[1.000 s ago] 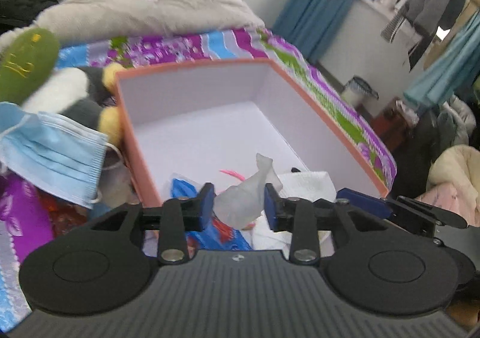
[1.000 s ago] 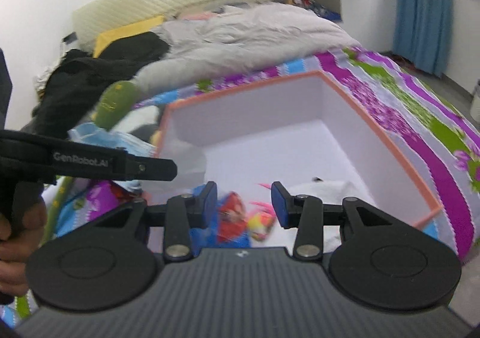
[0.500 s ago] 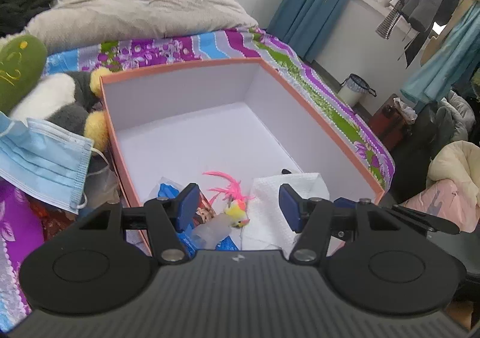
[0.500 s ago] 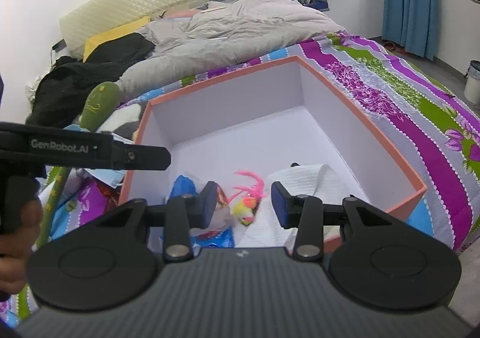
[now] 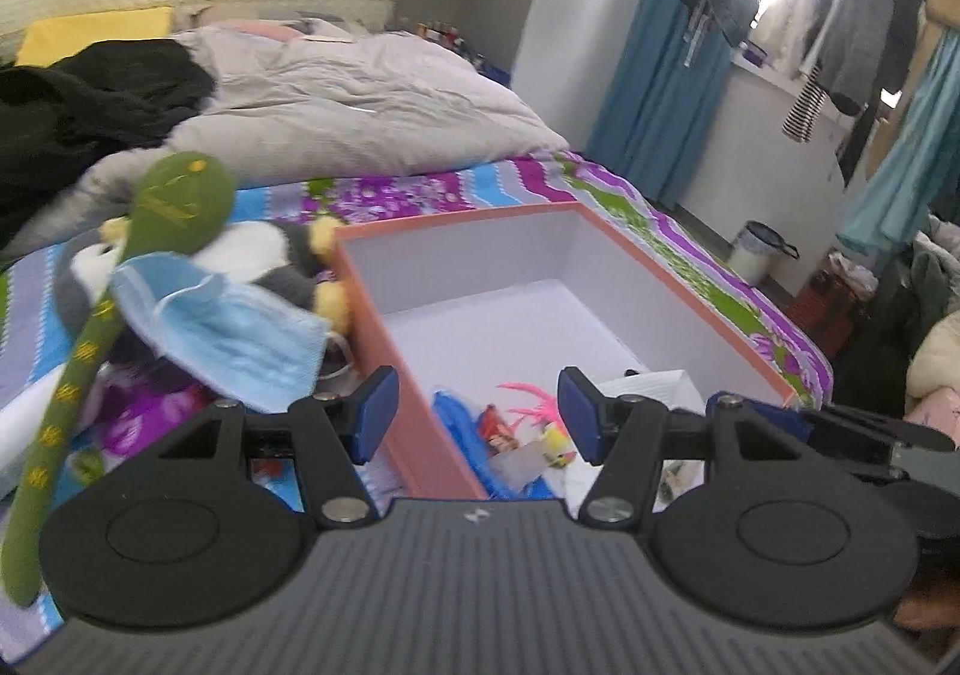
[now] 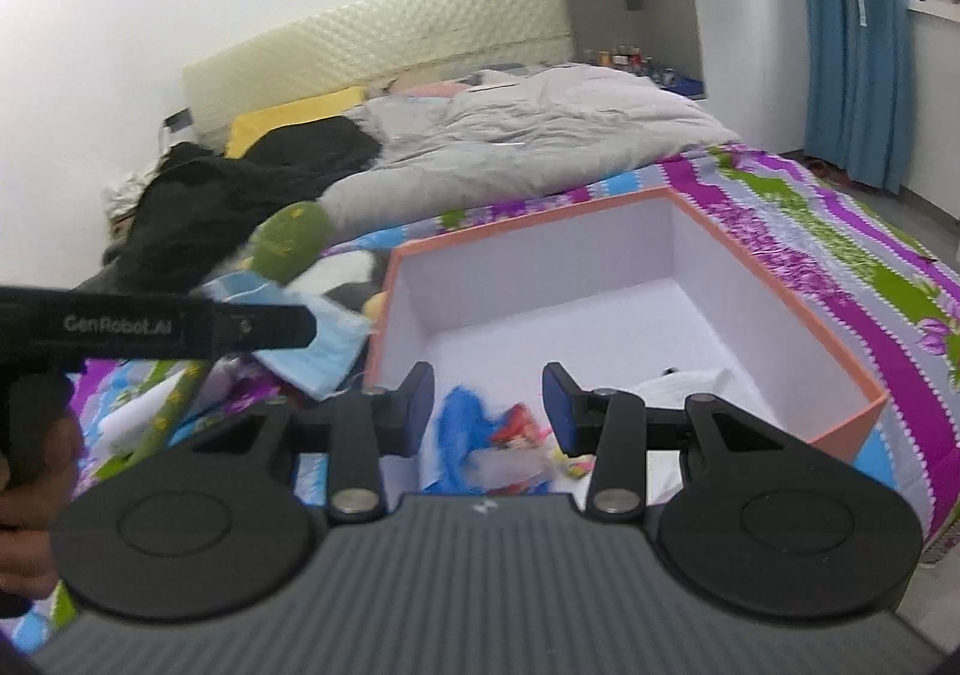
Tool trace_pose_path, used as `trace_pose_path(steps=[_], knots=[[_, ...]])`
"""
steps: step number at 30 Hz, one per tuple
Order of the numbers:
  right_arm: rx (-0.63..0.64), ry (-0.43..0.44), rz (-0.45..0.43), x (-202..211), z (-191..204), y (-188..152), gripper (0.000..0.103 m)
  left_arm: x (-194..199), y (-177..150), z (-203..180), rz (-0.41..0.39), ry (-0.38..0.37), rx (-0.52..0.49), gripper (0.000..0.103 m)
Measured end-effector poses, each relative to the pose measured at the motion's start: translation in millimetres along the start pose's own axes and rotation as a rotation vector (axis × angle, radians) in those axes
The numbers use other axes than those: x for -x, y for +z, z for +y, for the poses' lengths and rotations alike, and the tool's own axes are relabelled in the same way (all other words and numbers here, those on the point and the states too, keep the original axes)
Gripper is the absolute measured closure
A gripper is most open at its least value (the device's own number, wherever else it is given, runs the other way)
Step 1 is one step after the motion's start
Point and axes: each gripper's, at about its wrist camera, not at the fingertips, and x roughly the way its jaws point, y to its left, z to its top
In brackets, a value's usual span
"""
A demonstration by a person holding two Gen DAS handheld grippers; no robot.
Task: Organize soft objects
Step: 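Withdraw both open tools from the box back toward the pile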
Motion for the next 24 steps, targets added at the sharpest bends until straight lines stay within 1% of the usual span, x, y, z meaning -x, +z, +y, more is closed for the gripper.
trace_pose_path(steps=[5,12,16,20,24], knots=[[0.028,0.031,0.020,8.2,23.8,-15.7,0.060,31.7,-25.3,17.7,-0.019,0.056,0.031,0.038],[0.035,0.067,0.067,16.9,54.4,-44.7,0.060,65.1,-65.6,46.3,0.017,0.102,0.083,0.038],[0.053,0.076,0.082,23.6,72.3,-58.6,0.060,80.7,-85.3,60.9,0.033,0.114,0.106,0.038],[0.053,0.086,0.103,32.9,85.7,-71.8,0.060,97.0,-104.6,74.1,0.047,0.115,0.150,0.039],[0.068,0.096,0.128,37.2,99.7,-84.3,0.060,106.2,-118.6,81.3,0.054,0.123,0.174,0.038]])
